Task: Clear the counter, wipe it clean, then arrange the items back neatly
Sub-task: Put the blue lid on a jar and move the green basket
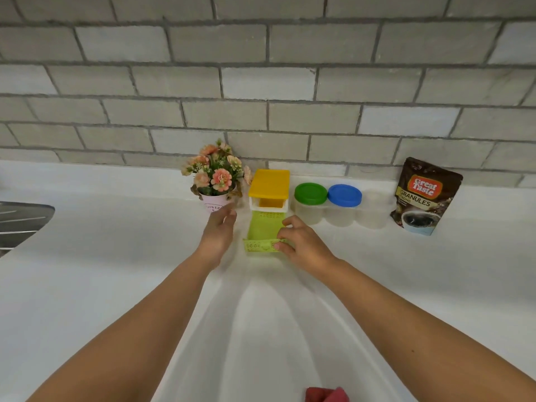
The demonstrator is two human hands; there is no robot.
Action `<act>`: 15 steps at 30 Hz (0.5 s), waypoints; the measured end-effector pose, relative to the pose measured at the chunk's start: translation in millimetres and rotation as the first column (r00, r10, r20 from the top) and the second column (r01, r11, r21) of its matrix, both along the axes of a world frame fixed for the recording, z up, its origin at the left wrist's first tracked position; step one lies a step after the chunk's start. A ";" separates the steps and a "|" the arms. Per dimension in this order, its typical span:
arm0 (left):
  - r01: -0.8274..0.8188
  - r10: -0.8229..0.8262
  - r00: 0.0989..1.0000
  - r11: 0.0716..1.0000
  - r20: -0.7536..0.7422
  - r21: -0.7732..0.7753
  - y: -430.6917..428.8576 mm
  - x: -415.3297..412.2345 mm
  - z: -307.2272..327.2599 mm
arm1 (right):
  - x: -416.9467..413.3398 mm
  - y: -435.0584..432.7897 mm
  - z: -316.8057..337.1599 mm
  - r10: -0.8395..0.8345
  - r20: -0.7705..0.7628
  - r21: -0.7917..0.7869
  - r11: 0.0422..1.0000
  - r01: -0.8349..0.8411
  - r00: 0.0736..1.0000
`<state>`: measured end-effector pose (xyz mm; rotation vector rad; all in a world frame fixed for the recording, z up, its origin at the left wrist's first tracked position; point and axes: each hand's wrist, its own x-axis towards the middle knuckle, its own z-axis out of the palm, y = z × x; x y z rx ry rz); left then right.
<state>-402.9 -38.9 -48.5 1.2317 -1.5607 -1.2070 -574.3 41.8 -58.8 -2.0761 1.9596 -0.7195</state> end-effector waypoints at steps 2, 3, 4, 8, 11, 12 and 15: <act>0.074 -0.051 0.991 0.979 0.121 -0.191 -7.6 -2.5 5.1 | 2.2 -4.4 -2.2 -0.024 -0.001 0.000 1.000 0.024 1.000; 0.139 -0.083 0.975 0.951 0.205 -0.276 -11.6 -4.9 6.8 | 3.2 -7.5 -3.2 -0.047 0.016 -0.006 0.999 0.047 0.999; 0.206 -0.106 0.951 0.918 0.291 -0.339 -16.3 -7.3 7.0 | 3.9 -10.9 -4.2 -0.074 0.039 -0.015 0.997 0.075 0.996; 0.391 -0.144 0.842 0.826 0.519 -0.406 -35.4 -15.6 2.8 | 3.9 -26.4 -5.8 -0.186 0.121 -0.038 0.981 0.191 0.975; 0.431 -0.128 0.791 0.810 0.599 -0.397 -41.5 -20.5 0.9 | 2.6 -39.8 -9.1 -0.254 0.182 -0.072 0.960 0.271 0.950; 0.432 -0.112 0.783 0.806 0.611 -0.405 -43.2 -21.6 -0.1 | 1.4 -44.7 -11.6 -0.271 0.186 -0.086 0.953 0.290 0.944; 0.431 -0.072 0.769 0.792 0.635 -0.432 -49.3 -24.5 -3.5 | -3.7 -57.3 -19.6 -0.302 0.199 -0.049 0.947 0.317 0.932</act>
